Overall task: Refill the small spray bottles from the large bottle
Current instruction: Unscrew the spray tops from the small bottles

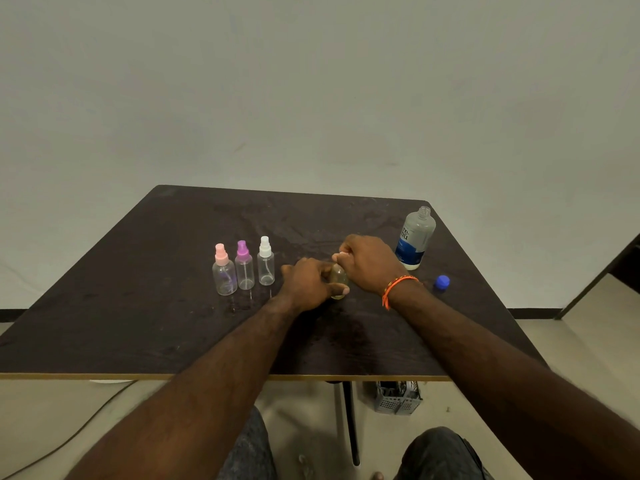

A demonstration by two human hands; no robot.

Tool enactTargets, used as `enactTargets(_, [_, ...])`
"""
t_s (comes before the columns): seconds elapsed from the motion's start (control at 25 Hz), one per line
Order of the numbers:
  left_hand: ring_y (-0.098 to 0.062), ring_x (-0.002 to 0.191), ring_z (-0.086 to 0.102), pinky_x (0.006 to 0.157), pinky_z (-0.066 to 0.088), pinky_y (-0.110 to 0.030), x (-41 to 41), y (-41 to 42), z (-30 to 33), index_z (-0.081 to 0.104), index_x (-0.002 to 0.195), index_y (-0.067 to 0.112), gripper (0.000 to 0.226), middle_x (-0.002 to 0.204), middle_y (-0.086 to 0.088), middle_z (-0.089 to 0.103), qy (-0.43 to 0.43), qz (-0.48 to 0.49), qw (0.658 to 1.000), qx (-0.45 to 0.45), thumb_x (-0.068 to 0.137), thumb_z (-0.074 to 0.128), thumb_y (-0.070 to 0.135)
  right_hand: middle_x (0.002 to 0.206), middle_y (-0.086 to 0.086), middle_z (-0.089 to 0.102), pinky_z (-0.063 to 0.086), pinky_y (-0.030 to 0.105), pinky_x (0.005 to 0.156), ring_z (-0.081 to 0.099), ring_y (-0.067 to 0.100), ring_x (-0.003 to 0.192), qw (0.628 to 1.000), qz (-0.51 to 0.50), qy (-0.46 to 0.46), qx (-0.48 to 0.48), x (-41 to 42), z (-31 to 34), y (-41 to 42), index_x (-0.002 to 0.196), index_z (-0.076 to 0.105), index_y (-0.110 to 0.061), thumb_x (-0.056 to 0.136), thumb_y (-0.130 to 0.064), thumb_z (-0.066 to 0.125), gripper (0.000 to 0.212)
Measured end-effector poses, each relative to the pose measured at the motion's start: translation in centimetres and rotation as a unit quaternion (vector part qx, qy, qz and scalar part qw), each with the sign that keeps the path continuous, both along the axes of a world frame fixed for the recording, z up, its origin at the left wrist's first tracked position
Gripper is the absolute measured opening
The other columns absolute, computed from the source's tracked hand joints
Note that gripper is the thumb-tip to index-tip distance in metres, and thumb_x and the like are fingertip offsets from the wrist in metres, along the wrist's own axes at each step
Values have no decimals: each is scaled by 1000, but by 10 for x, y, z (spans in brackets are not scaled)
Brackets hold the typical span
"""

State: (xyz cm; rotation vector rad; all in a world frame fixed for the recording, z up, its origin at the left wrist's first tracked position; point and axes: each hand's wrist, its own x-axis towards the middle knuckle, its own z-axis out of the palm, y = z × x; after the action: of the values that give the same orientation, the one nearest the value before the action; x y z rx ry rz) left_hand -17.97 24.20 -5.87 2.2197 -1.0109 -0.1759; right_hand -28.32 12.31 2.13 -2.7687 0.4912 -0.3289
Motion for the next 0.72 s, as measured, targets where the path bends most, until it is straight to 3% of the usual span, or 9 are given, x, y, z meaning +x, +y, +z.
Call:
enactTargets(0.2, [-7, 96, 64, 92, 27, -40, 0, 1, -2, 78, 100, 31, 28, 86, 15, 75, 17, 5, 1000, -3, 82, 83, 52, 121, 5, 63, 51, 32, 93, 61, 20, 107, 994, 91, 48, -23, -4, 5, 5, 113, 72, -17, 90, -10, 65, 25])
enactTargets(0.36, [-6, 96, 64, 91, 25, -40, -2, 1, 1, 78, 102, 33, 27, 87, 16, 75, 17, 3, 1000, 3, 84, 82, 52, 144, 4, 54, 46, 38, 105, 54, 22, 126, 995, 86, 10, 45, -9, 0, 6, 145, 49, -20, 88, -18, 66, 59])
enactTargets(0.44, [-4, 92, 64, 92, 28, -41, -1, 0, 0, 78, 97, 31, 25, 85, 14, 76, 24, 2, 1000, 0, 83, 82, 52, 140, 3, 54, 47, 37, 102, 54, 22, 122, 997, 54, -4, 52, -6, -1, 2, 139, 51, -19, 87, -23, 67, 54])
enactTargets(0.56, [-8, 90, 65, 98, 39, -46, 1, 0, -3, 73, 86, 34, 20, 80, 13, 73, 25, -3, 1000, -3, 83, 83, 51, 115, 2, 63, 45, 27, 82, 58, 16, 99, 999, 22, -10, 29, -3, 0, -1, 110, 61, -20, 89, -28, 70, 24])
enactTargets(0.72, [-9, 98, 67, 103, 36, -48, 1, 0, -5, 78, 99, 33, 28, 89, 15, 77, 28, 5, 1000, -13, 81, 84, 52, 115, 1, 69, 50, 27, 87, 63, 17, 104, 997, 67, 25, 2, 0, 1, 0, 113, 71, -20, 88, -16, 72, 26])
